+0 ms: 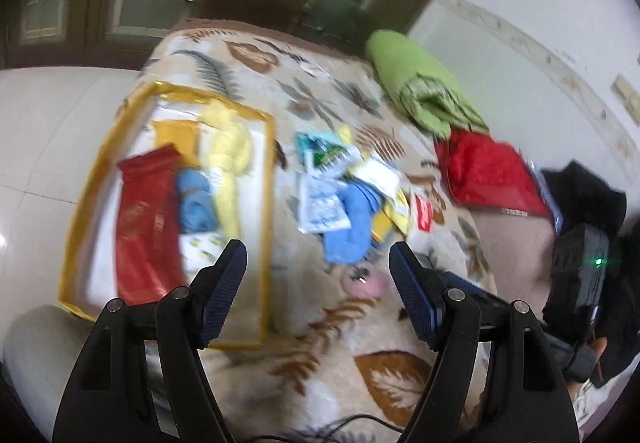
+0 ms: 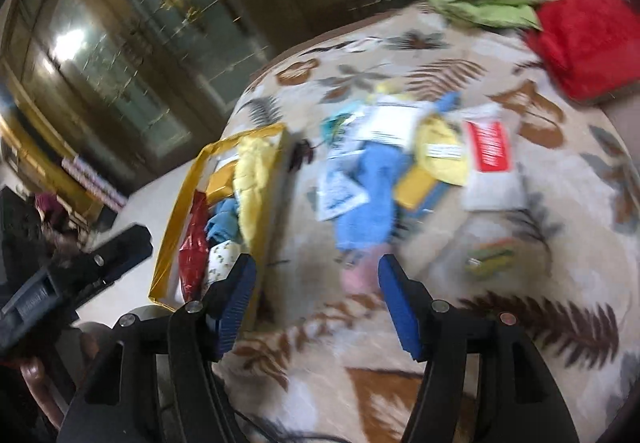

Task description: Organize soft objects

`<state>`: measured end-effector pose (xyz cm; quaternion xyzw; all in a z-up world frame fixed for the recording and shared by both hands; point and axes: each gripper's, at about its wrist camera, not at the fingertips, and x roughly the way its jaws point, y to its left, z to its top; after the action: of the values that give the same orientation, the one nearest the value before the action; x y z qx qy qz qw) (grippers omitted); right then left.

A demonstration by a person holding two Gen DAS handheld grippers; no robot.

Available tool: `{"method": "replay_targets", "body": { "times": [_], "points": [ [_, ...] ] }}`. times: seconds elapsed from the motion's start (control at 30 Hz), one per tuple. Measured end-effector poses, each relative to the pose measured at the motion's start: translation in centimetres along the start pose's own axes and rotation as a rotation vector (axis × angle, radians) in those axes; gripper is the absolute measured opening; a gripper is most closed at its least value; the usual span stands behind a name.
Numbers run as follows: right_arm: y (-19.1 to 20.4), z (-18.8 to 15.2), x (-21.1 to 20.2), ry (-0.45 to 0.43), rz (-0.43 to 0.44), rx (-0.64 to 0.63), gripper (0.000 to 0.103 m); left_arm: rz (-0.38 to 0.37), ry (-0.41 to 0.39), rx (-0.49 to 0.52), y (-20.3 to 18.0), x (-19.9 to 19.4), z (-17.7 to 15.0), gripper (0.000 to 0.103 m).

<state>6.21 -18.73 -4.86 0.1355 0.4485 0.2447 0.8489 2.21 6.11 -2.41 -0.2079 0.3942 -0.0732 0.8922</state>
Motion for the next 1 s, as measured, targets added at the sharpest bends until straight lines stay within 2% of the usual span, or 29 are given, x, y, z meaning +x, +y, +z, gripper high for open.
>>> {"method": "replay_targets", "body": {
  "times": [0.13, 0.23, 0.27, 0.4, 0.47, 0.53, 0.6, 0.67, 0.7, 0.8, 1.0],
  "points": [
    [-2.6, 0.0, -2.6, -0.016, -0.013, 0.046, 0.064, -0.014, 0.036, 0.053, -3.0, 0.9, -1.1, 0.075],
    [-3.8, 0.2, -4.1, -0.043, -0.037, 0.056, 0.064, -0.107, 0.063, 0.052, -4.1, 1.4, -1.0, 0.075],
    [-4.3, 0.3, -4.3, -0.047, -0.04, 0.066, 0.064, -0.113, 0.065, 0.046, -4.3, 1.5, -0.9, 0.075],
    [-6.4, 0.1, -3.6, -0.041, -0.025, 0.134, 0.064, -0.101, 0.05, 0.051, -5.0, 2.1, -0.1, 0.075],
    [-6.8, 0.0, -2.9, -0.025, -0.027, 0.142, 0.064, -0.084, 0.08, 0.027, -4.7, 2.9, 0.2, 0.075],
    [-7.0, 0.0, -2.9, -0.037, -0.02, 0.137, 0.064, -0.143, 0.055, -0.021, -4.2, 2.5, 0.3, 0.075],
    [-7.3, 0.5, -2.4, -0.038, -0.042, 0.132, 0.064, -0.125, 0.022, 0.01, -4.6, 2.3, 0.5, 0.075],
    [-7.8, 1.0, -1.4, -0.019, -0.038, 0.142, 0.064, -0.083, 0.079, 0.068, -5.0, 4.1, 0.3, 0.075],
    [-8.0, 1.2, -1.0, -0.016, -0.037, 0.138, 0.064, -0.079, 0.102, 0.065, -4.9, 5.1, -0.1, 0.075],
    [-8.6, 2.3, 0.2, -0.014, -0.061, 0.108, 0.064, -0.099, 0.159, 0.056, -4.8, 7.5, -0.8, 0.075],
    [-11.2, 4.8, 3.3, 0.03, -0.092, 0.092, 0.064, -0.117, 0.338, 0.077, -5.4, 13.5, -2.1, 0.074]
  ]
}}
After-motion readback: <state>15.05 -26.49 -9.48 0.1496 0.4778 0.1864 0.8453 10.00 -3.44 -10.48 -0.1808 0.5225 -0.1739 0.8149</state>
